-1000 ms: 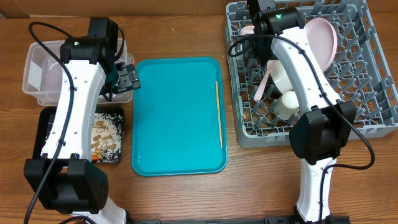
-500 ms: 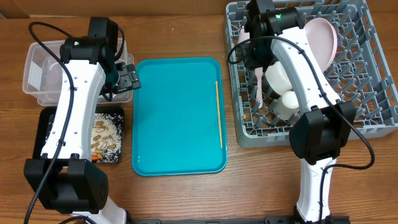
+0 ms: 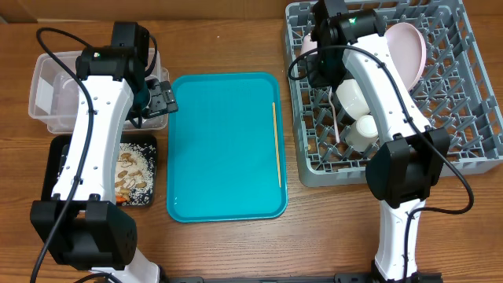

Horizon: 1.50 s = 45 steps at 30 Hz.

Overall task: Sort waste into correct bins and load items into the dishwasher
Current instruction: 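Open right gripper and lift it off the standing fork, then move right gripper back over the wooden stick on the teal tray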

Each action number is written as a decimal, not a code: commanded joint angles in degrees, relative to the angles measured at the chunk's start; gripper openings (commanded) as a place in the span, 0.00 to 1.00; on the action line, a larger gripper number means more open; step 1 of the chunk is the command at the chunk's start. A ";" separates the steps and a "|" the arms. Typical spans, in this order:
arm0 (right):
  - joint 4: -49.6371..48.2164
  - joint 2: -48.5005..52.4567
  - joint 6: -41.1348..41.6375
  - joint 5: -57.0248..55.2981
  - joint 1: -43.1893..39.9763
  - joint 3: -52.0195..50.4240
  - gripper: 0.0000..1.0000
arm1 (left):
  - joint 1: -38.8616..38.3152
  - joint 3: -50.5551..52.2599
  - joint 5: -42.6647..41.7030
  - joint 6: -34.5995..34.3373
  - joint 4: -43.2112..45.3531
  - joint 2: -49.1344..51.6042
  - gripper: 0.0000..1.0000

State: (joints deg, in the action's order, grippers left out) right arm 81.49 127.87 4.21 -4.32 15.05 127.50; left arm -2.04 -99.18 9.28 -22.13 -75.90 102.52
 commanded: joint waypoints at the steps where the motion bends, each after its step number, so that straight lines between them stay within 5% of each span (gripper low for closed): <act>1: 0.22 -1.66 1.09 -0.04 0.09 1.20 0.42 | -0.02 -1.38 0.76 -0.59 -0.17 -1.79 1.00; 22: 8.39 -2.14 1.77 34.88 3.96 1.20 0.45 | -0.02 -1.38 0.76 -0.59 -0.17 -1.79 1.00; 26: 8.87 -2.10 1.66 34.75 7.61 1.14 0.71 | -0.02 -1.38 0.76 -0.59 -0.17 -1.79 1.00; 30: 8.63 -2.08 1.60 30.93 11.74 1.14 0.75 | -0.02 -1.38 0.76 -0.59 -0.17 -1.79 1.00; 33: 8.70 -2.05 1.62 27.47 14.19 1.14 0.99 | -0.02 -1.38 0.76 -0.59 -0.17 -1.79 1.00; 45: 8.83 -0.83 1.62 26.84 18.38 1.07 1.00 | -0.02 -1.38 0.76 -0.59 -0.17 -1.79 1.00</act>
State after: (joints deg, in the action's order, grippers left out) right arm 90.24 127.87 5.96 23.20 32.82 127.50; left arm -2.04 -99.18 9.28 -22.13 -75.90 102.52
